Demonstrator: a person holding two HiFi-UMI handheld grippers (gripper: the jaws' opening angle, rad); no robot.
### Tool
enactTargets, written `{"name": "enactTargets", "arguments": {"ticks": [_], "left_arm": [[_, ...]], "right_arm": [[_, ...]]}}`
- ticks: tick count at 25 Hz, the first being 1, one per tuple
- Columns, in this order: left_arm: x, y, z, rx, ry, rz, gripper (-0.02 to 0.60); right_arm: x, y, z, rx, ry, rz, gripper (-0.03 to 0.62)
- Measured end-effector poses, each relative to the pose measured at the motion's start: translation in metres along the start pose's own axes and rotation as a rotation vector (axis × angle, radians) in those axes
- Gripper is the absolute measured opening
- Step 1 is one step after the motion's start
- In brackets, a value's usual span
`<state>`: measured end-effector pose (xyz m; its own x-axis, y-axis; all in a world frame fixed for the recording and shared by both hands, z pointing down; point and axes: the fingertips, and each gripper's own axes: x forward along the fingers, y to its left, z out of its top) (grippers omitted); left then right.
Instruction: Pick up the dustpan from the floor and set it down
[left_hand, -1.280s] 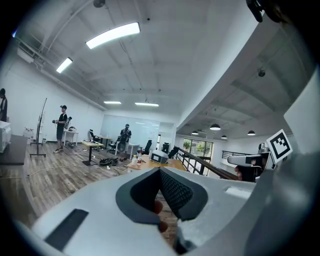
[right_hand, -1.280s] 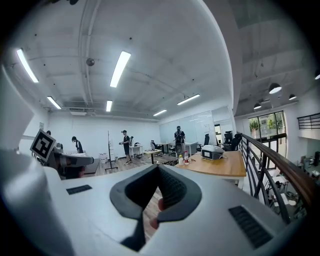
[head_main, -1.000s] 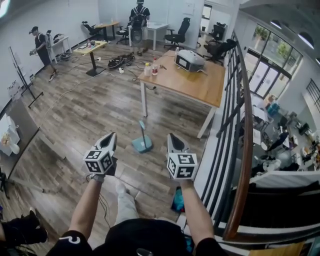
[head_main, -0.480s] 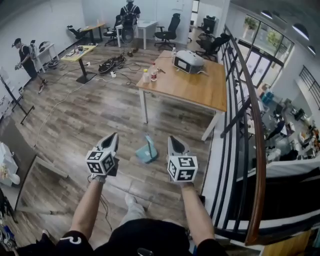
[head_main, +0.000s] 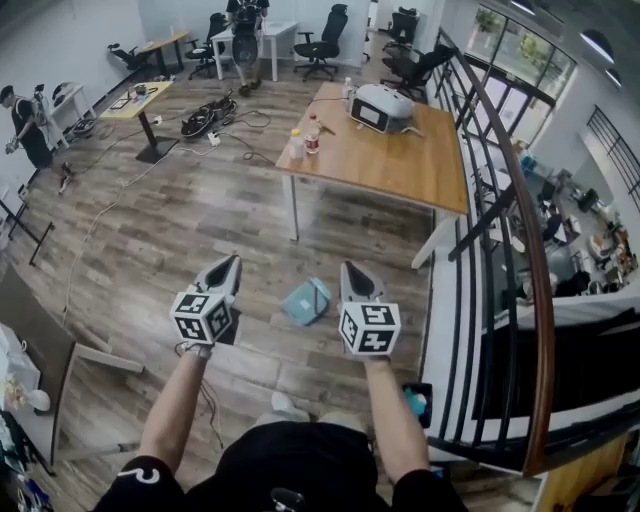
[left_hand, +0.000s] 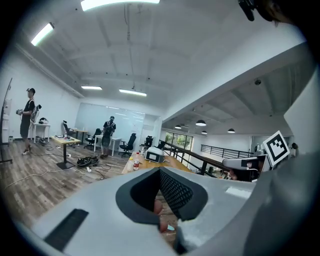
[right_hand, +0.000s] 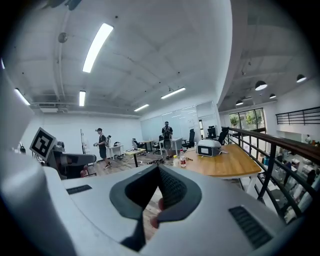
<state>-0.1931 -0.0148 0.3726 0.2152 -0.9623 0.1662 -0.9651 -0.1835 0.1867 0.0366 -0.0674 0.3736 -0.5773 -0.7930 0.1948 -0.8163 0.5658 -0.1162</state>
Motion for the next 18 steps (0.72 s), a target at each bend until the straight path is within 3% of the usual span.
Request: {"name": "enactTargets", "arguments": {"ticks": [7,18], "left_arm": [[0.049,0.035,0.0,-0.005,0.027,-0.059,-0.003],[0.11,0.042,0.006,0.001,0.039,-0.107,-0.003]], "right_arm": [[0.046,-0.001,-0.002,0.01,0.017,-0.055,-0.006],[0.091,-0.029,0.0,0.005,0.039,-0.07,-0.006]]}}
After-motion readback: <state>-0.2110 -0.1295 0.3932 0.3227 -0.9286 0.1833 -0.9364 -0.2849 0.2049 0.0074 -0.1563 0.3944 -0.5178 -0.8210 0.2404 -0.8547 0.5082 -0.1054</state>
